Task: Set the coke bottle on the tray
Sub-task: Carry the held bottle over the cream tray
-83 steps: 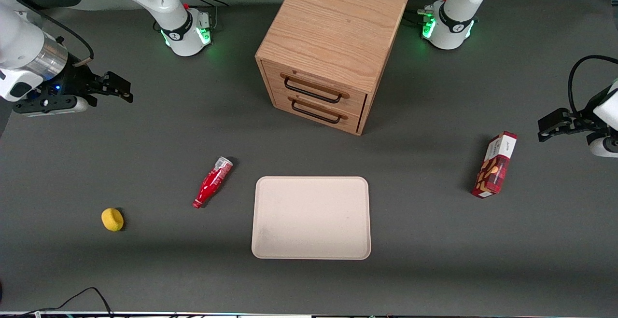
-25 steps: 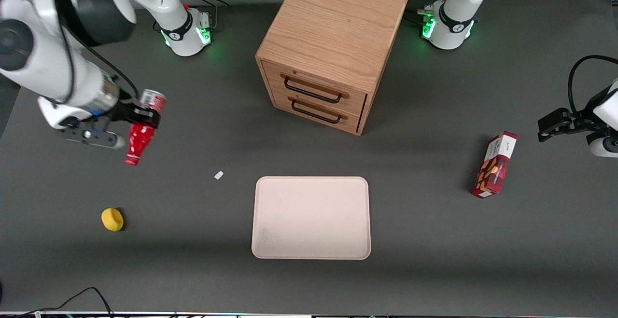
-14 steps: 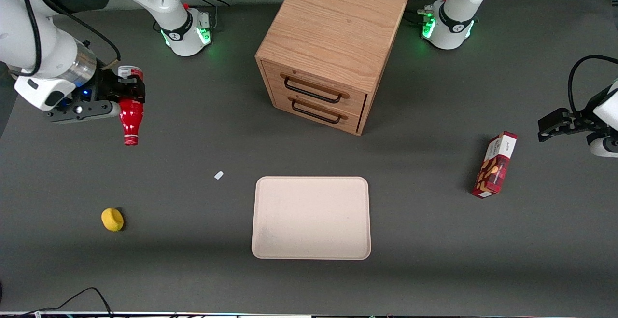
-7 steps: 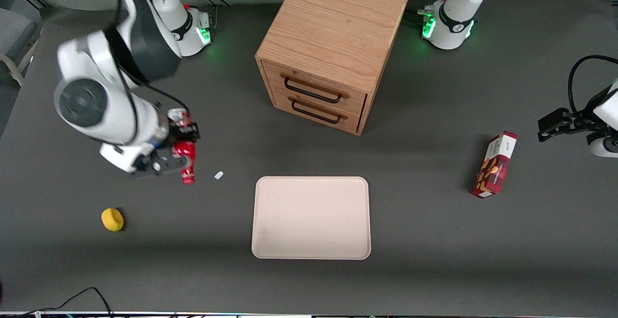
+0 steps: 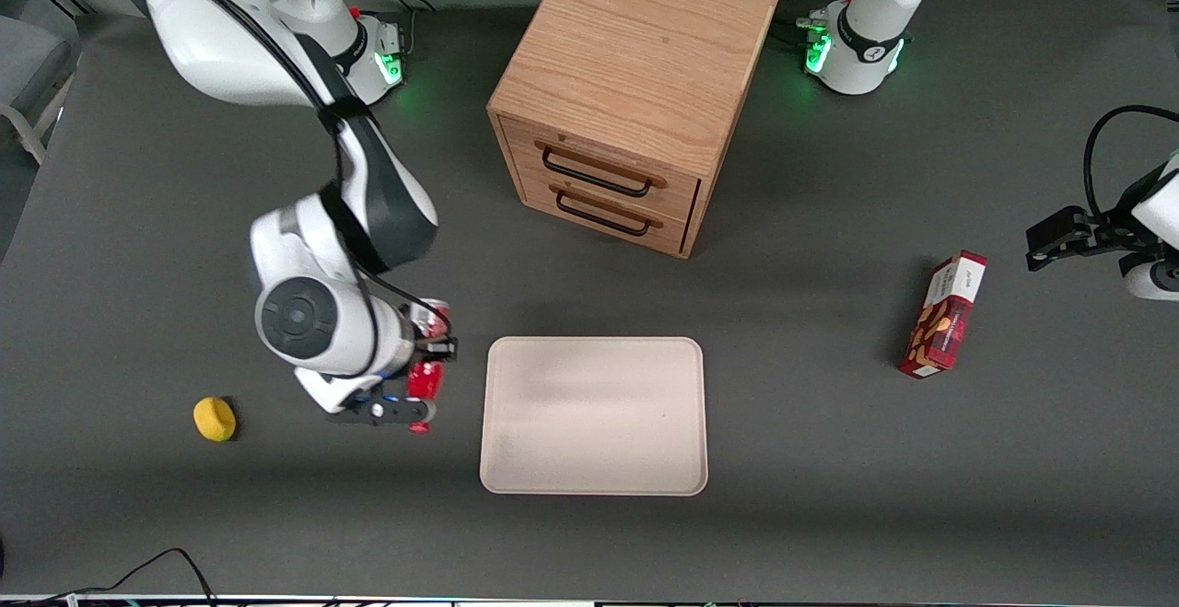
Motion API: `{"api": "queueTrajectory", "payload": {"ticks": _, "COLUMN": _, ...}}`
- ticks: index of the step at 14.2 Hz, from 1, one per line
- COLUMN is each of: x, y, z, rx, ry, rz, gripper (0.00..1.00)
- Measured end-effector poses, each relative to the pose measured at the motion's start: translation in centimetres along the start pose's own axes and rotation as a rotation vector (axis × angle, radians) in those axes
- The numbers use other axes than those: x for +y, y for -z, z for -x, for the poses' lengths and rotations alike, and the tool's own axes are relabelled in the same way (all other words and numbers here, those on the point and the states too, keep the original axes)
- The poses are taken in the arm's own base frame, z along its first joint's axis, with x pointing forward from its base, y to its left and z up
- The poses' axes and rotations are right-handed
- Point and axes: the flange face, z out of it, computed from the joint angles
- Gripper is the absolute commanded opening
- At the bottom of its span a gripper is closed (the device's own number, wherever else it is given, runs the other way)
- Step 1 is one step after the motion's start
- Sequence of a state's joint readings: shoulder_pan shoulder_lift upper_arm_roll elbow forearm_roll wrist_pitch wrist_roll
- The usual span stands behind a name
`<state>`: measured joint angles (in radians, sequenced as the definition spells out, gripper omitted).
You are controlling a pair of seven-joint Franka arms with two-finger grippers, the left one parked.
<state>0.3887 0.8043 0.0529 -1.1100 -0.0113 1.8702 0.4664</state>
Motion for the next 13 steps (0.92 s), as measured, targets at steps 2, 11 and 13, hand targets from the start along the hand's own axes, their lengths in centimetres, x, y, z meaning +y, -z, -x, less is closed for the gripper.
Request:
{"api": "queueTrajectory", "payload": {"ticks": 2, "x": -1.9, "y": -2.3, "z": 0.1, "rx": 0.022, "ry": 0.006, "rz": -0.011, "gripper": 0.00}}
{"api": "queueTrajectory", "payload": {"ticks": 11, "x": -2.6, "y": -10.6, "z": -1.9, "rx": 0.114, "ry": 0.048, "rz": -0.033, "gripper": 0.00}}
{"api": "queueTrajectory", "payload": {"ticks": 13, "x": -2.7, "y": -11.3, "z": -1.9, "rx": 0.119, "ry": 0.059, "rz": -0.034, "gripper": 0.00}}
